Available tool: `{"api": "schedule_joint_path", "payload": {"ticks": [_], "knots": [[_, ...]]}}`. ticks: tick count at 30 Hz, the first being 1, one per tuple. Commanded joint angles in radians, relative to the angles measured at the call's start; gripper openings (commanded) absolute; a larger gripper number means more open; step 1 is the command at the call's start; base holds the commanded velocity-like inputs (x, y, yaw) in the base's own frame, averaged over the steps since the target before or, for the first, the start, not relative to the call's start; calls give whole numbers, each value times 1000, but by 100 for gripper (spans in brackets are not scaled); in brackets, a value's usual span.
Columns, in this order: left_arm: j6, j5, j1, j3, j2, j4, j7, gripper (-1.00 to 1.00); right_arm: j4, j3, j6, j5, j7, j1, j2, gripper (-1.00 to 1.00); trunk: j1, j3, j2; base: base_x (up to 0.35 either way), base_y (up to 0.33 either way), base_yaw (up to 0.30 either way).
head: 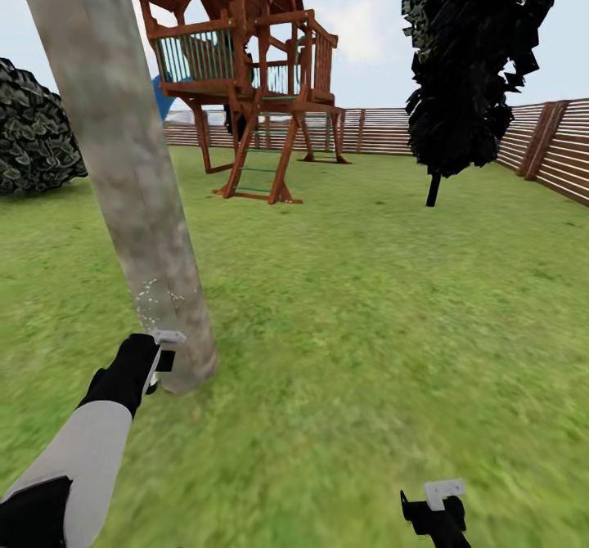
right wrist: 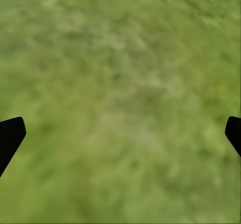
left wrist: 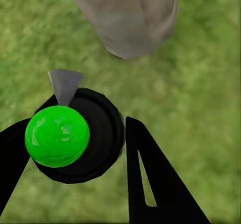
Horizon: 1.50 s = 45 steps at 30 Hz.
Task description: In the garden, pick up the pesticide atomizer on the floor and spray pesticide onto both trees until each tree trunk is fully covered.
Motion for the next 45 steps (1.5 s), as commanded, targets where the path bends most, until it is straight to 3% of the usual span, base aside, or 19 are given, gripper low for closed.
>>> {"api": "schedule_joint_path", "payload": {"ticks": [1, 3, 5, 6, 12, 14, 16, 19, 20, 23, 25, 29, 34, 45], "knots": [[4, -6, 0, 3, 0, 0, -4, -100, 2, -5, -4, 11, -5, -1, 0, 100, 0, -1, 0, 140, -266, 72], [4, -8, 2, 8, 8, 8, -4, -100, 2, -5, -4, 11, -5, -1, 0, 100, 0, -1, 0, 150, -264, 24], [4, -6, 15, 19, 40, 11, -7, -100, 2, -5, -4, 11, -5, -1, 0, 100, 0, -1, 0, 154, -263, 6], [3, -5, 20, 18, 44, 13, -6, -100, 2, -5, -4, 11, -5, -1, 0, 100, 0, -1, 0, 155, -263, 1], [2, -4, 23, 17, -6, 13, -4, -100, 2, -5, -4, 11, -5, -1, 0, 100, 0, -1, 0, 155, -263, 179], [1, -7, 23, 23, 7, 13, -6, -100, 2, -5, -4, 11, -5, -1, 0, 100, 0, -1, 0, 158, -260, 275], [2, -8, 28, 24, 47, 12, -6, -100, 2, -5, -4, 11, -5, -1, 0, 100, 0, -1, 0, 176, -244, 277], [-1, -6, 47, 24, 75, 13, -5, -100, 2, -5, -4, 11, -5, -1, 0, 100, 0, -1, 0, 197, -194, 277], [-2, -4, 52, 23, 74, 14, -5, -100, 2, -5, -4, 11, -5, -1, 0, 100, 0, -1, 0, 174, -122, 277], [-5, -3, 58, 19, 17, 14, -5, -100, 2, -5, -4, 11, -5, -1, 0, 100, 0, -1, 0, 132, -65, 277], [-6, -3, 59, 18, 1, 13, -5, -100, 2, -5, -4, 11, -5, -1, 0, 100, 0, -1, 0, 43, -15, 277], [-5, -5, 59, 24, 14, 7, -9, -100, 2, -5, -4, 11, -5, -1, 0, 100, 0, -1, 0, 46, -29, 277], [-7, -3, 59, 18, -4, 13, -4, -100, 2, -5, -4, 11, -5, -1, 0, 100, 0, -1, 0, 186, -179, 253], [-6, 2, 83, 22, -7, 4, -4, -100, 0, -5, -3, 11, -10, -1, -2, 100, 0, -1, 0, 160, -233, 54]]}}
